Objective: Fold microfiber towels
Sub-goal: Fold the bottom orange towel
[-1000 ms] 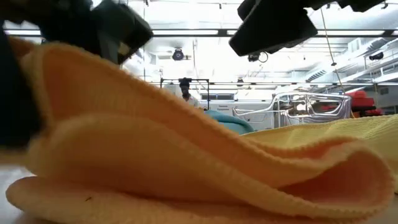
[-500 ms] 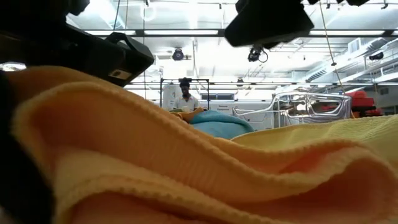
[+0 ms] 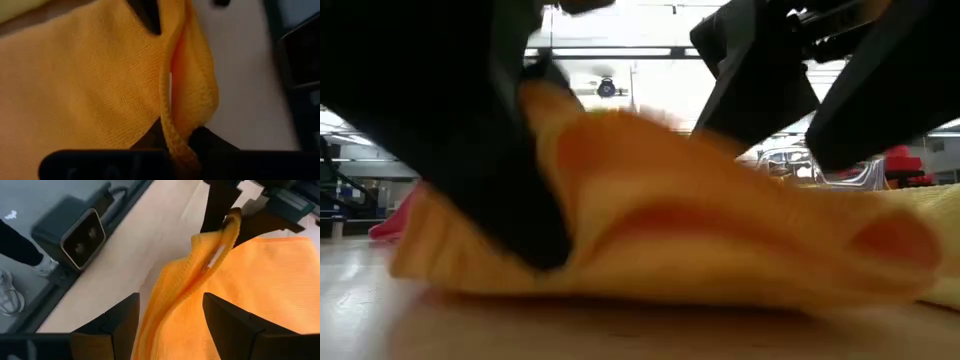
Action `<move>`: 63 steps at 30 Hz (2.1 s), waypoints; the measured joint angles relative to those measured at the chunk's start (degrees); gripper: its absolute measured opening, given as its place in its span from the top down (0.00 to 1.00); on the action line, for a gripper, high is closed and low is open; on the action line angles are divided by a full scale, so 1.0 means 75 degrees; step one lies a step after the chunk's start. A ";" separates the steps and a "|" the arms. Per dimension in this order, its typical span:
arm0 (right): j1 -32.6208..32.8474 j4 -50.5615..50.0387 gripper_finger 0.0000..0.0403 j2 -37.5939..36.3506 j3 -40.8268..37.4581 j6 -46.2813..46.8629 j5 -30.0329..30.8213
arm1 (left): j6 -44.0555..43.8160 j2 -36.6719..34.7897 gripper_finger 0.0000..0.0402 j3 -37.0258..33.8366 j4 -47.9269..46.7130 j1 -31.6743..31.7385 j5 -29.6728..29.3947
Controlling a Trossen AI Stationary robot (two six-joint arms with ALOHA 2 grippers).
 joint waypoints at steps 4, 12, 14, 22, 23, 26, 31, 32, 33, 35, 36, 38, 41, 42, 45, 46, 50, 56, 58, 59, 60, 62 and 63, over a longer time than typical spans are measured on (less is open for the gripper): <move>0.0134 0.0048 0.45 -0.0105 0.0015 -0.0124 0.0066 | -0.0390 -0.0202 0.96 0.0000 -0.0016 -0.0002 0.0020; 0.0217 -0.0163 0.48 -0.0052 0.0006 -0.0246 0.1119 | -0.1008 -0.0353 0.96 0.0003 0.0137 0.0105 -0.0012; 0.0191 -0.0170 0.48 -0.0052 0.0006 -0.0246 0.1305 | -0.1171 -0.0353 0.96 0.0003 0.0140 0.0134 -0.0023; 0.0092 0.0223 0.48 0.0422 0.0000 -0.0226 0.1149 | -0.1734 -0.0353 0.95 -0.0058 0.0190 0.0163 -0.0023; 0.0089 0.0356 0.48 0.0449 0.0000 -0.0223 0.1100 | -0.1766 -0.0353 0.95 -0.0082 0.0165 0.0163 -0.0023; 0.0121 0.0409 0.48 0.0449 0.0000 -0.0238 0.1138 | -0.1819 -0.0350 0.96 -0.0094 0.0154 0.0158 -0.0020; -0.0011 0.0616 0.48 0.0449 0.0000 -0.0138 0.1248 | -0.1823 -0.0350 0.96 -0.0093 0.0266 0.0157 -0.0020; -0.0060 0.0619 0.49 0.0456 0.0000 -0.0065 0.1250 | -0.1823 -0.0350 0.95 -0.0093 0.0258 0.0157 -0.0020; -0.0108 0.0616 0.51 0.0465 0.0000 0.0021 0.1250 | -0.1820 -0.0350 0.94 -0.0093 0.0249 0.0157 -0.0023; -0.0187 0.0622 0.58 0.0475 0.0000 0.0134 0.1233 | -0.1819 -0.0350 0.93 -0.0093 0.0243 0.0157 -0.0023; -0.0215 0.0647 0.63 0.0475 0.0000 0.0146 0.1154 | -0.1820 -0.0350 0.94 -0.0093 0.0244 0.0157 -0.0023; -0.0267 0.0702 0.74 0.0475 0.0000 0.0159 0.0809 | -0.1818 -0.0350 0.94 -0.0093 0.0235 0.0149 -0.0021; -0.0329 0.0711 0.92 0.0475 0.0003 0.0156 0.0249 | -0.1942 -0.0350 0.93 -0.0093 0.0205 0.0146 -0.0070; -0.0331 0.0698 0.96 0.0475 0.0006 0.0156 0.0107 | -0.1946 -0.0350 0.90 -0.0093 0.0200 0.0149 -0.0072; -0.0331 0.0618 0.96 0.0475 0.0006 0.0207 -0.0010 | -0.1957 -0.0493 0.80 -0.0093 0.0081 0.0111 -0.0084; -0.0315 0.0575 0.96 0.0475 0.0006 0.0241 -0.0040 | -0.1932 -0.0574 0.76 -0.0093 0.0045 0.0108 -0.0084; -0.0313 0.0497 0.97 0.0347 0.0006 0.0401 -0.0775 | -0.1758 -0.0849 0.64 -0.0085 -0.0662 -0.0048 -0.0159; -0.0324 0.0057 0.97 -0.0138 0.0006 0.0375 -0.1899 | -0.1999 -0.0914 0.61 -0.0087 -0.1236 -0.0396 -0.1173; -0.0363 -0.0177 0.97 -0.0148 0.0006 0.0444 -0.2265 | -0.2008 -0.0769 0.63 -0.0085 -0.1068 -0.0455 -0.1342; -0.0366 -0.0229 0.97 -0.0143 0.0006 0.0489 -0.2474 | -0.2045 -0.0661 0.64 -0.0085 -0.1047 -0.0458 -0.1349; -0.0366 -0.0231 0.97 -0.0142 0.0003 0.0538 -0.2678 | -0.2175 -0.0542 0.65 -0.0085 -0.1022 -0.0458 -0.1348; -0.0369 -0.0159 0.97 -0.0142 0.0006 0.0554 -0.2881 | -0.2450 -0.0295 0.68 -0.0087 -0.0896 -0.0457 -0.1341; -0.0369 -0.0156 0.97 -0.0142 0.0006 0.0553 -0.2922 | -0.2576 -0.0189 0.69 -0.0087 -0.0765 -0.0480 -0.1338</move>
